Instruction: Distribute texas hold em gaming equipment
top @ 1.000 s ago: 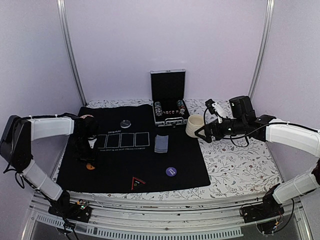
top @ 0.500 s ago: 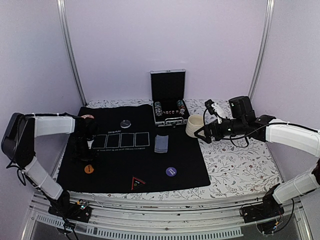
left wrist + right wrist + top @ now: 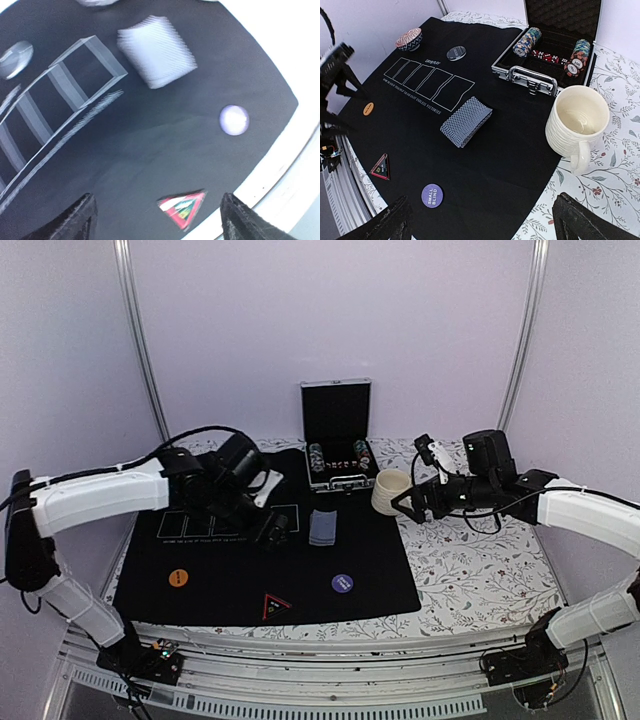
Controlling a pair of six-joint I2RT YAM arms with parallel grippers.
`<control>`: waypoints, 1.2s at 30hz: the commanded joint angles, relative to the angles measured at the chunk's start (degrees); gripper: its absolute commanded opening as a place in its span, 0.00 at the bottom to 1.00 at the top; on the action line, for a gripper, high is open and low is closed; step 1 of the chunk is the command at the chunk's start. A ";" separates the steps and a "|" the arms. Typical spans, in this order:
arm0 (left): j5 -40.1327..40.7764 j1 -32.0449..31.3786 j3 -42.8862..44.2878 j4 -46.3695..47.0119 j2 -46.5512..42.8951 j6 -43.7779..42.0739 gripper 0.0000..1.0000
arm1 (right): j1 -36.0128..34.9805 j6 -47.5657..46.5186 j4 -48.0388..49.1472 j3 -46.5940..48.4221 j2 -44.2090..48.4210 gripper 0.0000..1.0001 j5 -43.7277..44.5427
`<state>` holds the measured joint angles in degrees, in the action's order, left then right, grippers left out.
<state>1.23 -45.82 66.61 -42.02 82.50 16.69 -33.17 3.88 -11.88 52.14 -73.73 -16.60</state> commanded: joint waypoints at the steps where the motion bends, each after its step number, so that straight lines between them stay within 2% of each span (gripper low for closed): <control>1: -3.36 -11.36 9.24 1.06 15.70 -5.14 0.90 | -0.49 1.99 -0.62 1.07 3.81 0.99 5.27; 6: -5.85 -16.65 20.93 -0.56 32.39 -8.20 0.98 | -0.41 3.17 -1.78 -0.35 7.06 0.99 13.42; 13: -1.85 -16.73 32.04 -5.39 43.95 -8.25 0.98 | -0.41 3.41 -3.36 -0.81 8.34 0.99 12.37; 20: -3.62 -16.36 32.32 -7.29 46.78 -7.74 0.95 | -0.38 3.30 -4.07 0.13 7.60 0.99 12.08; 31: -5.32 -14.72 30.71 -7.54 46.65 -6.60 0.66 | -0.40 3.24 -4.03 0.45 6.34 0.99 11.17; 36: -4.51 -14.82 30.92 -7.93 47.51 -6.21 0.68 | -0.41 3.15 -3.97 0.52 6.43 0.99 11.01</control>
<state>-2.59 -60.88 98.28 -47.51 127.87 9.72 -33.36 6.66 -15.86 52.10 -67.09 -5.04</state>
